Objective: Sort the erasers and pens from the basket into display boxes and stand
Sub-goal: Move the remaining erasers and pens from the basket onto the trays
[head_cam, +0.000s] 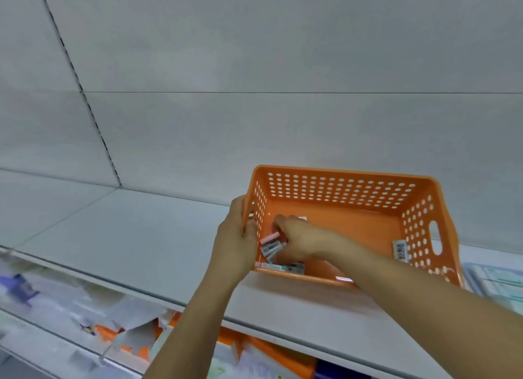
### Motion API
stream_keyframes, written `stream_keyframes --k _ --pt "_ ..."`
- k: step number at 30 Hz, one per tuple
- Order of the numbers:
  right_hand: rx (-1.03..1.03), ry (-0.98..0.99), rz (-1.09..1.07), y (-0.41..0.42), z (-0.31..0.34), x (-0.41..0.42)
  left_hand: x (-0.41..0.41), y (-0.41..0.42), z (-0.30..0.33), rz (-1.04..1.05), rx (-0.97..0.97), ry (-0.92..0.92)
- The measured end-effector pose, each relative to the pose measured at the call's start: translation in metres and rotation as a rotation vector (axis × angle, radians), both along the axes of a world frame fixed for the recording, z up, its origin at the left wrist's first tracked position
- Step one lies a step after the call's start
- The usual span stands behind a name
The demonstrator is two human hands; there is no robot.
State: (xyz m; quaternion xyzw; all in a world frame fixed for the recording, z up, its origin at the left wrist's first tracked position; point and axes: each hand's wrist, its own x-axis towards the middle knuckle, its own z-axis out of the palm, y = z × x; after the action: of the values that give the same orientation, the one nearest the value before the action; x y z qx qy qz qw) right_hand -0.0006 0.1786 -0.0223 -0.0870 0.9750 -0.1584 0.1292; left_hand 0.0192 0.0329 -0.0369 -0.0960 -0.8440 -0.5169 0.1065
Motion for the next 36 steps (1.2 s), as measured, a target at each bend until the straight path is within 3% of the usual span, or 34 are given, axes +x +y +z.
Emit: stream_keyframes --k 8,17,25,36 --pt "-0.076 -0.099 0.053 -0.009 0.0 0.001 -0.004 0.002 0.0 0.017 0.022 -0.035" --pt "0.17 -0.11 0.078 -0.02 0.003 0.002 -0.005 0.004 -0.002 0.056 0.04 -0.034" --pt "0.016 -0.22 -0.014 -0.014 -0.004 0.003 -0.001 0.006 0.001 0.095 -0.009 -0.041" --pt "-0.095 -0.118 0.081 -0.001 0.008 0.018 0.004 0.006 0.001 0.086 -0.02 -0.016"
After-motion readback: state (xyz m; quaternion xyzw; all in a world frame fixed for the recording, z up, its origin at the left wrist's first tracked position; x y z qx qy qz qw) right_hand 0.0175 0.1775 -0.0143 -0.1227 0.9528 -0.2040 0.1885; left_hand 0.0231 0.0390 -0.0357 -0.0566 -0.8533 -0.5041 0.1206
